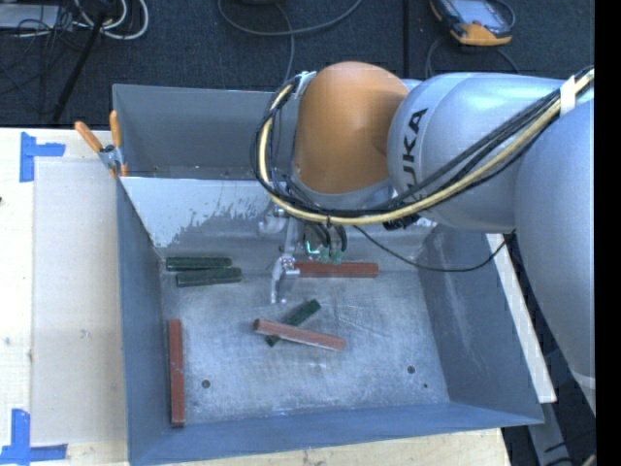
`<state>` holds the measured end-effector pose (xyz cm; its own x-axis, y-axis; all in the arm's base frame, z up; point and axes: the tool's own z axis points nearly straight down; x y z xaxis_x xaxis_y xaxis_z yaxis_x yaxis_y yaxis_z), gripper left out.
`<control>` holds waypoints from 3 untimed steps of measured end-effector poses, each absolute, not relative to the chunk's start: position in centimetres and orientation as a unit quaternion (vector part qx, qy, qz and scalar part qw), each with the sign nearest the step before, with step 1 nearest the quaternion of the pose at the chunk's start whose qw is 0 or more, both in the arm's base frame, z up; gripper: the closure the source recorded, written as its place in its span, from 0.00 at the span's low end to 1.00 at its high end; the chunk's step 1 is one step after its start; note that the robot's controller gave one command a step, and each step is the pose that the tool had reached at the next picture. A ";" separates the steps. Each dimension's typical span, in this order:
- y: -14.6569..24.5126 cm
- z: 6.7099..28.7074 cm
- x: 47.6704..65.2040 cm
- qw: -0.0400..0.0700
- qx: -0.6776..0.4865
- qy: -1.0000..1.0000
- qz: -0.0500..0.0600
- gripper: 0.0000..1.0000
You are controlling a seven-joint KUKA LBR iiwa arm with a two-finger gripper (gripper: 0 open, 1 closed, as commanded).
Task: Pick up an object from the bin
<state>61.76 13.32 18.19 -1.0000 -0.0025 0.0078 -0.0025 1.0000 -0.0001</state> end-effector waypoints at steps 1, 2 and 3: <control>13.3 18.6 61.9 0.000 0.000 -1.000 0.000 0.00; 11.4 13.3 58.8 -0.002 0.017 -1.000 0.000 0.00; 10.5 7.7 54.4 -0.009 0.037 -0.999 -0.002 1.00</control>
Offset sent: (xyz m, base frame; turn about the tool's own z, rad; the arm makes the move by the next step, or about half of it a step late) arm -0.0655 -0.0423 -0.1101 -0.0655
